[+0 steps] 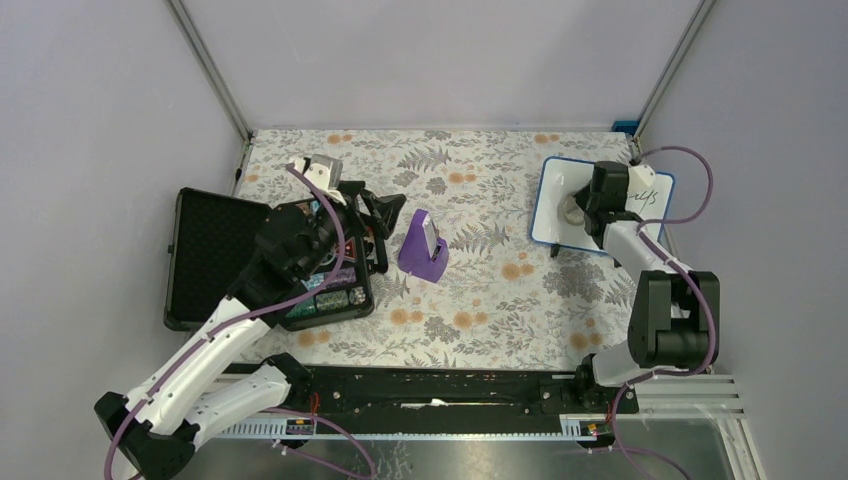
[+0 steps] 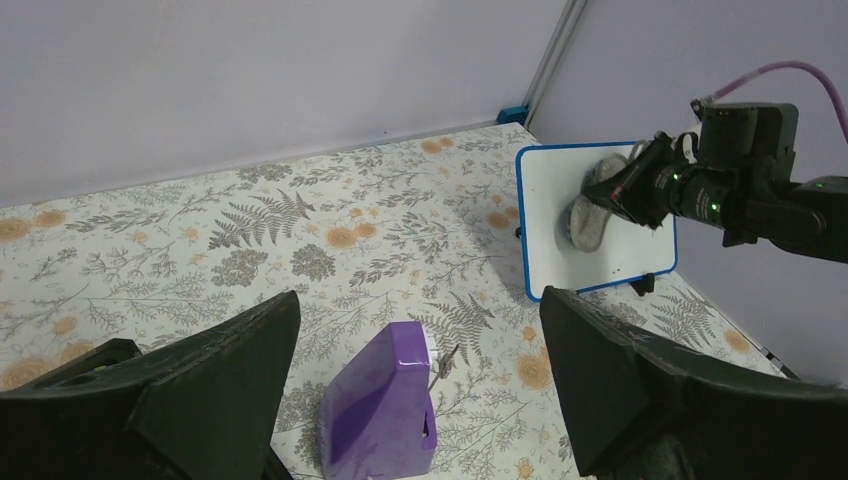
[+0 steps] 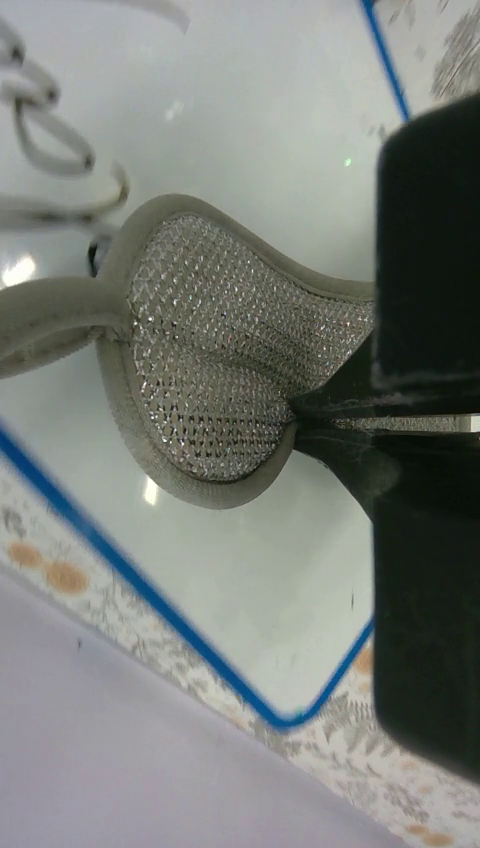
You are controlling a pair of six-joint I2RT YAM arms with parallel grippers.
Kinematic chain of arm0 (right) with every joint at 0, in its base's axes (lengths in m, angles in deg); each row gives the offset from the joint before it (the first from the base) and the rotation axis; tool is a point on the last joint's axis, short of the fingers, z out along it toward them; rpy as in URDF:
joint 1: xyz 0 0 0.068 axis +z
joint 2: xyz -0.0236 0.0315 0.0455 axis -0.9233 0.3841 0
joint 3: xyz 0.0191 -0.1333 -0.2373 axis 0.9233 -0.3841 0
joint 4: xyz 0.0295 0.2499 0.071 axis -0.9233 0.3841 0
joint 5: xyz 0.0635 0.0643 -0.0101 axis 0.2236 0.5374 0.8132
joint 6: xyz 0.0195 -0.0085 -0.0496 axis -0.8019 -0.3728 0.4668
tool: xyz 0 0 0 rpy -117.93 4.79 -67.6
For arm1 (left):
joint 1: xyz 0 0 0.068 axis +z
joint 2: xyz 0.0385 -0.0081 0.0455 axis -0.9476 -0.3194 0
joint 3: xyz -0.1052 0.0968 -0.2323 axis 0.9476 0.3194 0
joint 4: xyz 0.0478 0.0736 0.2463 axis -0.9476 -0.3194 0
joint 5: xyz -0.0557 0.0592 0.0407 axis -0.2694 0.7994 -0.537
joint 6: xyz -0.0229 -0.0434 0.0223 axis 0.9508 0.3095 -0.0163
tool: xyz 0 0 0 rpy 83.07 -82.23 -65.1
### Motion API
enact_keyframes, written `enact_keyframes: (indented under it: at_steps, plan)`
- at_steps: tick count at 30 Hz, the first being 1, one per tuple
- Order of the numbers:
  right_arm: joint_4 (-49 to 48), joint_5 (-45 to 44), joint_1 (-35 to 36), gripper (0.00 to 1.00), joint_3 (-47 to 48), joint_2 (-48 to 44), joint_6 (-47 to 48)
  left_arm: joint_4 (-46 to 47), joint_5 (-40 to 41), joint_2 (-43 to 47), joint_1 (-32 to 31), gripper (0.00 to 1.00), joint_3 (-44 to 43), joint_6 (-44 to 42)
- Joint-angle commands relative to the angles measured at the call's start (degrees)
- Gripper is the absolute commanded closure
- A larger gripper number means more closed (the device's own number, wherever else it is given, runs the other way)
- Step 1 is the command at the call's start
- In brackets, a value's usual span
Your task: Erase the whiteboard
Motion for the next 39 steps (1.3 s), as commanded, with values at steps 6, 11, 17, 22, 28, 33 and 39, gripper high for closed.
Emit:
enact_keyframes:
  at_steps: [6,11,17,22,28,33,39]
  plan:
    - [6.3,-4.0,-4.2,1.0,-7.6,-8.4,1.2,3.1,-0.3,2.3,0.1,0.01,-0.1,0.0]
    - [4.5,-1.3,-4.2,1.0,-6.0,-13.0,0.9,3.2,-0.3,2.0,-0.2,0.01,0.0,0.1]
    - [1.7,0.5,-2.5,1.0,0.7,-9.3,-2.8,2.9,0.7,-0.8,-0.6,0.01,-0.3,0.0]
    - [-0.6,3.3,-0.8,1.0,7.3,-1.9,-2.3,-1.8,3.7,-3.8,-1.2,0.01,-3.5,0.5]
    - [-0.5,1.1,-0.3,1.0,8.6,2.4,1.9,-5.0,7.1,-4.3,-1.2,0.01,-4.4,-0.2]
    - [0.3,-1.5,-0.5,1.0,6.7,3.0,2.8,-3.3,8.2,-5.3,-1.1,0.01,-4.2,-2.3]
    - [2.6,-1.5,-3.0,1.0,3.2,1.5,2.5,-1.8,8.0,-3.6,-1.2,0.01,-0.9,-3.4]
